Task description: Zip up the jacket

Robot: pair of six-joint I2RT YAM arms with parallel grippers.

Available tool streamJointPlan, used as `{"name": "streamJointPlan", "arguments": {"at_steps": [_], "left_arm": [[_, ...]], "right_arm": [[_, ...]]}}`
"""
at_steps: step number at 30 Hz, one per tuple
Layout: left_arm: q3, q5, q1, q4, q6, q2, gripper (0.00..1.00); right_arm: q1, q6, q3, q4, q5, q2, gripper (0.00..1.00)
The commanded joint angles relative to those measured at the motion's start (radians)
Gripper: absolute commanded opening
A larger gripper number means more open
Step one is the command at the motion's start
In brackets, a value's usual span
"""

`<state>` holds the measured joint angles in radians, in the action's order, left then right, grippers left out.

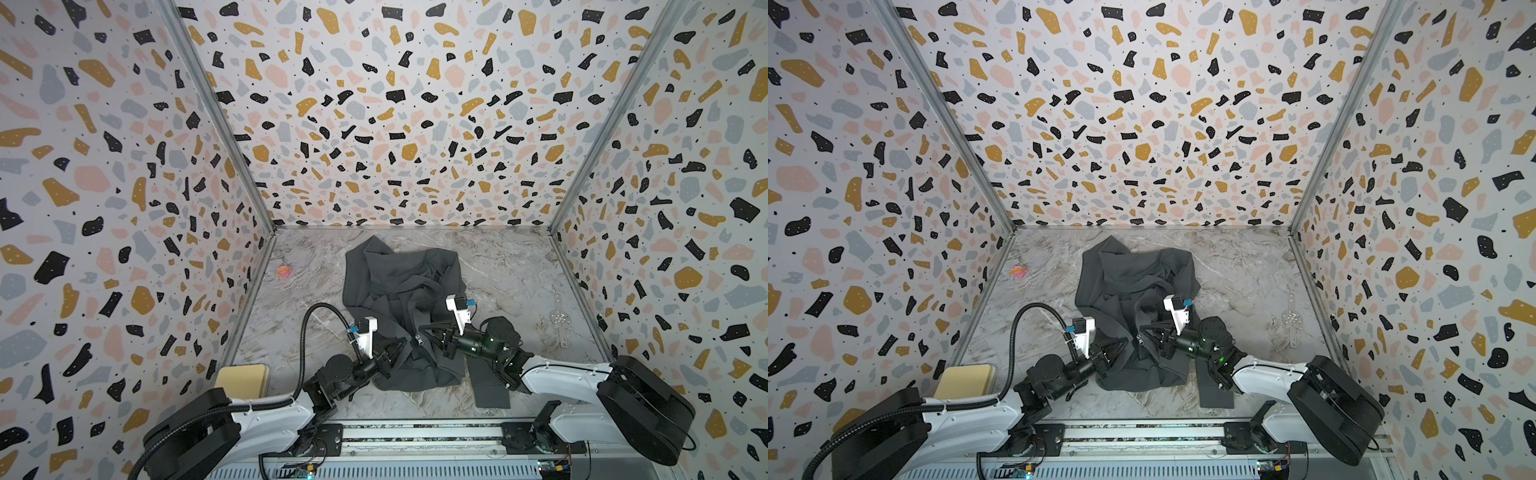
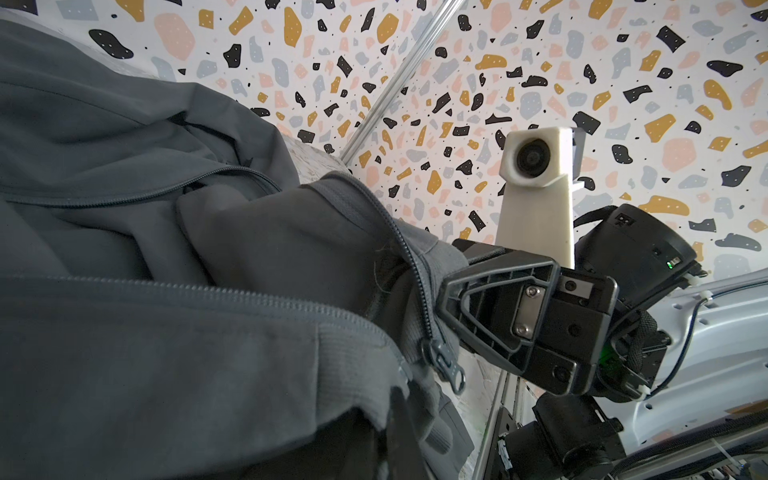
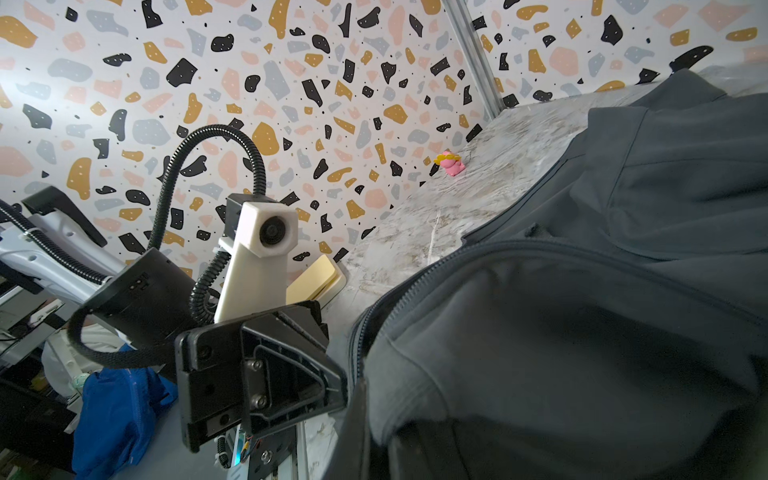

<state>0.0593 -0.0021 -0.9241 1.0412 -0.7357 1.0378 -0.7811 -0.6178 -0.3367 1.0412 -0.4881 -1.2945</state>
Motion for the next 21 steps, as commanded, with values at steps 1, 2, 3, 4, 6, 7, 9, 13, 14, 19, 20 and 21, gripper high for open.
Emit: {"name": "streamJointPlan", "arguments": {"at_steps": [1, 2, 3, 4, 6, 7, 9, 13, 14, 19, 20, 21], "left_arm": [[0.020, -0.001, -0.004, 0.026, 0.031, -0.015, 0.00], [0.020, -0.001, -0.004, 0.028, 0.032, -0.015, 0.00], [0.020, -0.001, -0.003, 0.029, 0.032, -0.017, 0.00], [0.020, -0.001, -0.004, 0.029, 0.034, -0.019, 0.00], [0.020, -0.002, -0.005, 0.027, 0.033, -0.024, 0.00], [0.019, -0.003, -0.004, 0.026, 0.035, -0.025, 0.00], [0.017, -0.004, -0.003, 0.026, 0.035, -0.029, 0.00], [0.016, -0.006, -0.004, 0.023, 0.035, -0.039, 0.00], [0.016, -0.006, -0.004, 0.023, 0.035, -0.039, 0.00], [0.016, -0.003, -0.004, 0.026, 0.033, -0.035, 0.00], [0.016, -0.003, -0.004, 0.028, 0.033, -0.033, 0.00], [0.016, -0.001, -0.005, 0.031, 0.031, -0.030, 0.00]], "right_arm": [[-0.007, 0.027, -0.033, 0.072, -0.030, -0.004, 0.00], [-0.007, 0.029, -0.033, 0.072, -0.029, -0.006, 0.00], [-0.007, 0.031, -0.032, 0.072, -0.030, -0.008, 0.00], [-0.007, 0.033, -0.032, 0.070, -0.031, -0.011, 0.00], [-0.007, 0.036, -0.032, 0.069, -0.034, -0.015, 0.00], [-0.007, 0.039, -0.033, 0.068, -0.037, -0.018, 0.00], [-0.007, 0.045, -0.032, 0.061, -0.039, -0.021, 0.00], [-0.007, 0.055, -0.032, 0.052, -0.038, -0.029, 0.00], [-0.007, 0.054, -0.032, 0.055, -0.039, -0.032, 0.00], [-0.015, 0.056, -0.035, 0.063, -0.037, -0.039, 0.00], [-0.016, 0.058, -0.035, 0.063, -0.037, -0.041, 0.00], [-0.017, 0.057, -0.036, 0.064, -0.036, -0.040, 0.00]]}}
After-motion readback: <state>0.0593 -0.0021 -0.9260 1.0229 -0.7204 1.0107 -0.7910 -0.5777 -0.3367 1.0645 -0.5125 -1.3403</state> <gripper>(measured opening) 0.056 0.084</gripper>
